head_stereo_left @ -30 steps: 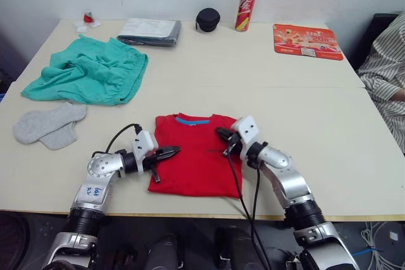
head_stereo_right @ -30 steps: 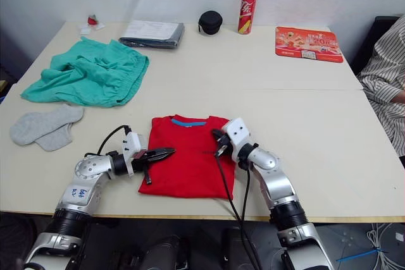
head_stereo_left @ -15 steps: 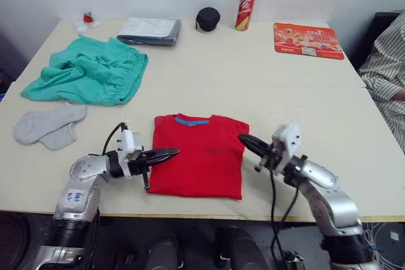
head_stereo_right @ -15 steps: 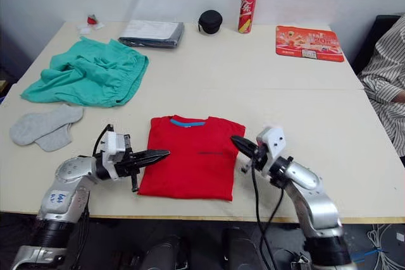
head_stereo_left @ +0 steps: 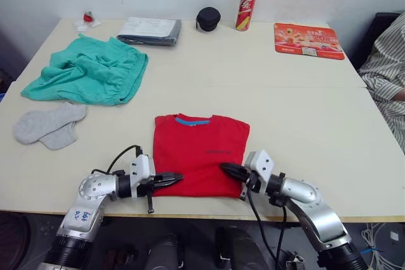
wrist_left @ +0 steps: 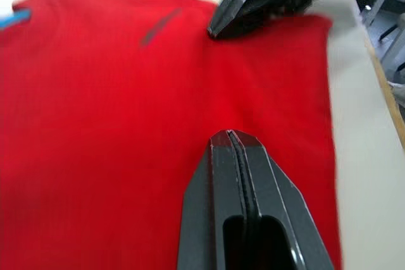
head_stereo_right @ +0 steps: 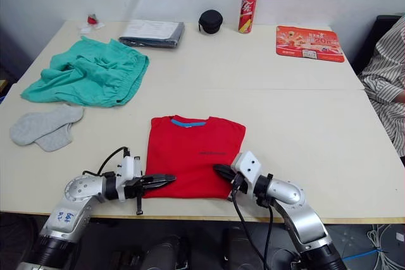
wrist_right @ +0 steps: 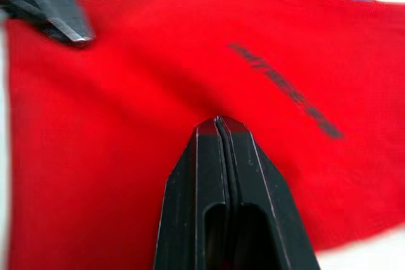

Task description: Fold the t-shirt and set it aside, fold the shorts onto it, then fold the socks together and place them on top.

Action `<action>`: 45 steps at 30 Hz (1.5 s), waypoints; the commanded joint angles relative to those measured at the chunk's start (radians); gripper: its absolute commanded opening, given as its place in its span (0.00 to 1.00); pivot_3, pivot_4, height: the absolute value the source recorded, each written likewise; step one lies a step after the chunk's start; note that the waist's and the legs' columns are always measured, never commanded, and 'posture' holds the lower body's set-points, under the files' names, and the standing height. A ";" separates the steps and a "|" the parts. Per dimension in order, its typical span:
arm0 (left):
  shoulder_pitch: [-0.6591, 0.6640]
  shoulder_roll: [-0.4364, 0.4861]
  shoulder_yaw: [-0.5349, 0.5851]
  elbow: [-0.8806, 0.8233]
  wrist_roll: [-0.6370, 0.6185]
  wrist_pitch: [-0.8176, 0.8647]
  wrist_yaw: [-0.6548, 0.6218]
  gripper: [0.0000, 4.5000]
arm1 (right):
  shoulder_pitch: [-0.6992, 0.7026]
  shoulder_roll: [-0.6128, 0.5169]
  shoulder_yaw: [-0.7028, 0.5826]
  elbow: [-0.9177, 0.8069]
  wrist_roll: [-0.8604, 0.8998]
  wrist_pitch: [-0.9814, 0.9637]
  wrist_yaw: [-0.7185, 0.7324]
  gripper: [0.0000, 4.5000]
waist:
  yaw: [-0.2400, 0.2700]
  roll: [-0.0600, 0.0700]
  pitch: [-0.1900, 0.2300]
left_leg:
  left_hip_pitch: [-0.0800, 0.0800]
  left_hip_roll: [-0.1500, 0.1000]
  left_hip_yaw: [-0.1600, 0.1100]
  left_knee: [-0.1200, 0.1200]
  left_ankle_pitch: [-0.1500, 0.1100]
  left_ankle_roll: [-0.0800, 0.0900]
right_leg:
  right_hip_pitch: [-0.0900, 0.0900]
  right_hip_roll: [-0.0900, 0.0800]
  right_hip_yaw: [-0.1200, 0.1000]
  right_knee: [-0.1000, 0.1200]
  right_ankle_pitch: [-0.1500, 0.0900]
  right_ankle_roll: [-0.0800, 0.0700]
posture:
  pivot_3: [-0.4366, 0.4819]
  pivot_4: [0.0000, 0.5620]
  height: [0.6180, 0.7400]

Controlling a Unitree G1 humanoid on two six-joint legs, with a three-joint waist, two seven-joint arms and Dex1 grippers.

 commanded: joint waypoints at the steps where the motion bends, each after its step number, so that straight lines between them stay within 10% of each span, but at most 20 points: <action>1: 0.027 0.015 0.059 -0.022 -0.065 -0.015 -0.027 0.00 | 0.050 -0.036 -0.131 -0.067 0.176 0.034 0.070 0.01 | 0.002 0.000 0.000 | 0.000 0.000 0.000 0.000 0.000 0.001 | 0.000 0.000 0.000 0.000 0.000 0.000 | 0.48 0.27 1.00; 7: 0.035 0.057 0.139 -0.179 -0.253 0.130 -0.076 0.00 | 0.094 -0.205 -0.277 -0.197 0.473 0.402 0.110 0.19 | -0.004 0.000 0.000 | 0.001 0.001 -0.001 -0.001 -0.001 0.003 | 0.001 0.000 0.000 0.000 0.000 0.000 | 0.48 0.27 1.00; 13: 0.024 0.109 0.190 -0.287 -0.353 0.255 -0.058 0.38 | -0.026 -0.316 -0.293 -0.147 0.797 0.923 0.000 0.63 | -0.007 0.001 0.001 | 0.000 0.001 -0.002 -0.001 -0.001 0.002 | 0.000 0.000 0.000 0.000 -0.001 -0.001 | 0.48 0.27 1.00; 18: 0.036 0.121 0.228 -0.314 -0.353 0.247 -0.064 0.74 | -0.209 -0.177 -0.253 -0.014 0.862 1.200 -0.218 1.00 | -0.007 0.000 0.000 | -0.001 0.001 -0.002 -0.001 -0.001 0.002 | 0.000 0.000 -0.001 0.000 -0.001 -0.002 | 0.48 0.27 1.00; 23: 0.060 0.150 0.267 -0.298 -0.359 0.246 -0.112 0.94 | -0.328 0.009 -0.261 0.086 0.794 1.249 -0.392 1.00 | -0.017 -0.001 0.000 | 0.000 0.002 -0.002 -0.001 0.000 0.001 | 0.000 0.002 -0.001 0.000 -0.001 -0.002 | 0.48 0.27 1.00; 37: 0.007 0.143 0.229 -0.242 -0.308 0.233 -0.114 0.95 | -0.308 -0.037 -0.319 0.053 0.667 1.191 -0.419 0.00 | -0.009 -0.002 -0.001 | 0.000 0.001 -0.002 -0.002 0.000 0.001 | 0.001 0.000 -0.001 -0.001 0.000 -0.001 | 0.48 0.27 1.00; 45: -0.047 0.118 0.180 -0.207 -0.300 0.241 -0.127 0.95 | -0.159 -0.383 -0.516 0.068 0.659 1.184 -0.272 0.00 | 0.033 0.006 -0.002 | -0.008 -0.006 -0.002 -0.001 -0.003 0.007 | 0.001 -0.007 -0.002 -0.016 0.005 0.007 | 0.48 0.27 1.00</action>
